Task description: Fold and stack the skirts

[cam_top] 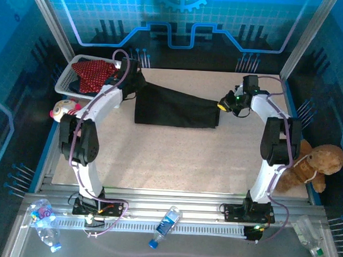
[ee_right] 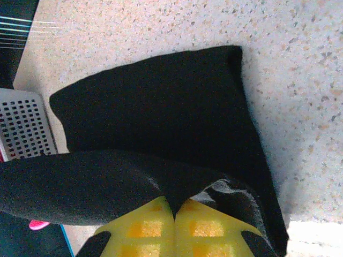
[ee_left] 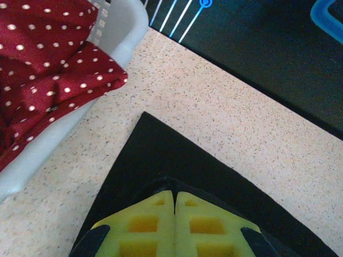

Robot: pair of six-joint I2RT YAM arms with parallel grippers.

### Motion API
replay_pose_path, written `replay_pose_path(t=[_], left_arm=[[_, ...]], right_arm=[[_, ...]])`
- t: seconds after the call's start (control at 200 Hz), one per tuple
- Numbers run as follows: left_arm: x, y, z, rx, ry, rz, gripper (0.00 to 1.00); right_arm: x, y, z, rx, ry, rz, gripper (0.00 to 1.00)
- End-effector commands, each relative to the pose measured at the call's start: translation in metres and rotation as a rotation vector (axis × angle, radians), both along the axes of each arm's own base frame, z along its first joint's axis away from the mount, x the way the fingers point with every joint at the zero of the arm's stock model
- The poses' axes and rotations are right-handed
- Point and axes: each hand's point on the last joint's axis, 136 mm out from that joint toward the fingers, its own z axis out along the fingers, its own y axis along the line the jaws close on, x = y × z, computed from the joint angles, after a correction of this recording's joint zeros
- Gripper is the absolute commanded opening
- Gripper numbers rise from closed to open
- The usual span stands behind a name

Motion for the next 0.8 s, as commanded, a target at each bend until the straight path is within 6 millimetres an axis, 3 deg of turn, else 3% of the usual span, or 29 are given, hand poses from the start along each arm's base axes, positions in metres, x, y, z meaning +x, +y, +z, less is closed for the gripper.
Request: replay_pose_path(t=[0.0, 0.365, 0.54, 0.64, 0.715, 0.765, 0.785, 0.795], left_arm=[[0.020, 0.003, 0.006, 0.025, -0.033, -0.016, 0.00], [0.059, -0.006, -0.019, 0.044, -0.021, -0.057, 0.00], [0.076, -0.006, -0.041, 0.038, 0.005, -0.041, 0.00], [0.083, -0.011, -0.046, 0.019, 0.029, -0.059, 0.27], [0.082, -0.018, -0.044, -0.006, 0.062, -0.082, 0.58], [0.076, -0.022, -0.041, -0.026, 0.084, -0.092, 0.79], [0.073, -0.024, -0.040, -0.036, 0.091, -0.095, 0.84], [0.071, -0.025, -0.039, -0.042, 0.094, -0.096, 0.87]], right_arm=[[0.016, -0.011, -0.004, 0.015, -0.006, -0.028, 0.00], [0.030, -0.015, -0.025, 0.023, 0.017, -0.045, 0.02], [0.041, -0.012, -0.023, 0.051, -0.020, -0.021, 0.12], [0.045, -0.011, -0.011, 0.060, -0.073, -0.005, 0.38], [0.043, -0.014, 0.000, 0.038, -0.112, 0.002, 0.52], [0.038, -0.013, 0.006, 0.025, -0.132, 0.009, 0.78], [0.035, -0.013, 0.010, 0.022, -0.139, 0.011, 0.96], [0.034, -0.013, 0.013, 0.019, -0.146, 0.010, 0.99]])
